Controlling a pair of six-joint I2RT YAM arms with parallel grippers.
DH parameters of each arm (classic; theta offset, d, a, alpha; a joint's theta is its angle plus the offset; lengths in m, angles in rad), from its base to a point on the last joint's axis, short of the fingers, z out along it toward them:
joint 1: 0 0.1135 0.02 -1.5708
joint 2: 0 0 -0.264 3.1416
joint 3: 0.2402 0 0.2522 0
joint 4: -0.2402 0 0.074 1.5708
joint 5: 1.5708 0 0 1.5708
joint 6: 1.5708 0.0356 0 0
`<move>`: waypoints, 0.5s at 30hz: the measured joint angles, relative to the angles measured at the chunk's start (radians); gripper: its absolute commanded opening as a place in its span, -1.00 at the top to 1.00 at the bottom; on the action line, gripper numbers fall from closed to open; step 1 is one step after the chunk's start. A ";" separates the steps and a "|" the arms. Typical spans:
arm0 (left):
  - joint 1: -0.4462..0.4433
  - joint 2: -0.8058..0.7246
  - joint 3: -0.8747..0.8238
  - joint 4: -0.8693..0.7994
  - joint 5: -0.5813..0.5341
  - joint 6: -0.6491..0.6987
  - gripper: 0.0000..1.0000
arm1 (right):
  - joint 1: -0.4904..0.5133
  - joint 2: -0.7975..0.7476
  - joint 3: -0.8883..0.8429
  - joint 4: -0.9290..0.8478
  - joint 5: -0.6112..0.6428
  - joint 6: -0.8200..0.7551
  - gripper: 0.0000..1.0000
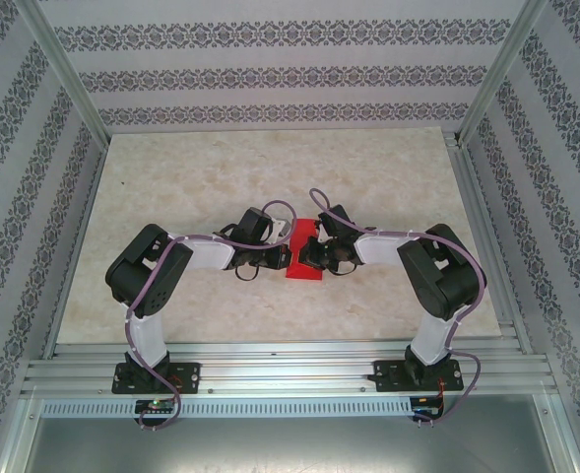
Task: Fold a paper plane with a square sheet of paper (fold left side to right side)
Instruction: Fold the triangle a second time at the center of the table.
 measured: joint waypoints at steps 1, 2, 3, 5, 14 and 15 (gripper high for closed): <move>0.000 -0.002 0.000 0.000 0.000 0.000 0.82 | 0.000 0.000 0.000 0.000 0.001 -0.002 0.79; 0.000 -0.003 0.000 -0.002 0.000 -0.001 0.76 | 0.000 0.001 0.000 0.000 0.001 -0.003 0.79; 0.000 -0.006 -0.002 -0.002 -0.001 -0.002 0.63 | 0.000 0.002 0.000 0.002 0.000 -0.003 0.79; 0.004 -0.027 -0.014 -0.013 -0.006 -0.006 0.45 | 0.000 0.003 0.000 0.003 0.000 -0.003 0.79; 0.024 -0.229 -0.084 -0.038 0.032 -0.050 0.53 | 0.000 0.003 0.000 0.003 0.000 -0.011 0.79; 0.024 -0.232 -0.086 -0.027 0.055 -0.064 0.55 | 0.000 0.003 0.000 0.003 0.000 -0.011 0.79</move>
